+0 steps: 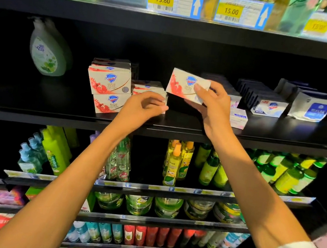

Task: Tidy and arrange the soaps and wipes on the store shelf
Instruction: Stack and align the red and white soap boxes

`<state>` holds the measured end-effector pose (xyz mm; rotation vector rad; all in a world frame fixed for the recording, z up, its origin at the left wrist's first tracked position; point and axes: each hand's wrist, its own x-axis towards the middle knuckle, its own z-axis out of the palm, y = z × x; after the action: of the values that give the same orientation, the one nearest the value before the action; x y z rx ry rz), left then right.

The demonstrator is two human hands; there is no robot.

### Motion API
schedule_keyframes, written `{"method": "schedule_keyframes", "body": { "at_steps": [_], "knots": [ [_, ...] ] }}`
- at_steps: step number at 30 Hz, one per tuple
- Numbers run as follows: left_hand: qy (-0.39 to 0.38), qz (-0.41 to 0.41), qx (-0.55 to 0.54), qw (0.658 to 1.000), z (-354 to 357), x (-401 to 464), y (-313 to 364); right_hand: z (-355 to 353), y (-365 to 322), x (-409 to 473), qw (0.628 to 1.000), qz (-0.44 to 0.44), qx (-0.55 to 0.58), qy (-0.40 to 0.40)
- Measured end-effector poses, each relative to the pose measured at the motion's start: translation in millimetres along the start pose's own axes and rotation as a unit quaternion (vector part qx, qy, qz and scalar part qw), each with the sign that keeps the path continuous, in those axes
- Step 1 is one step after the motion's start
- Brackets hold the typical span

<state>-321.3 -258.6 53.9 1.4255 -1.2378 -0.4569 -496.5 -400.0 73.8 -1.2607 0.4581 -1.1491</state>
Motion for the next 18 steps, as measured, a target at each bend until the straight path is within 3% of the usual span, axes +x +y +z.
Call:
{"method": "schedule_keyframes", "body": {
  "at_steps": [7,18],
  "knots": [
    [-0.034,-0.058,-0.229,0.971,13.6,5.4,11.8,-12.2,2.4,-12.4,0.997,0.044,-0.039,-0.055],
    [-0.016,-0.072,-0.276,0.958,8.3,8.2,2.7,-9.9,1.4,-16.0,0.987,0.066,-0.07,-0.127]
  ]
}}
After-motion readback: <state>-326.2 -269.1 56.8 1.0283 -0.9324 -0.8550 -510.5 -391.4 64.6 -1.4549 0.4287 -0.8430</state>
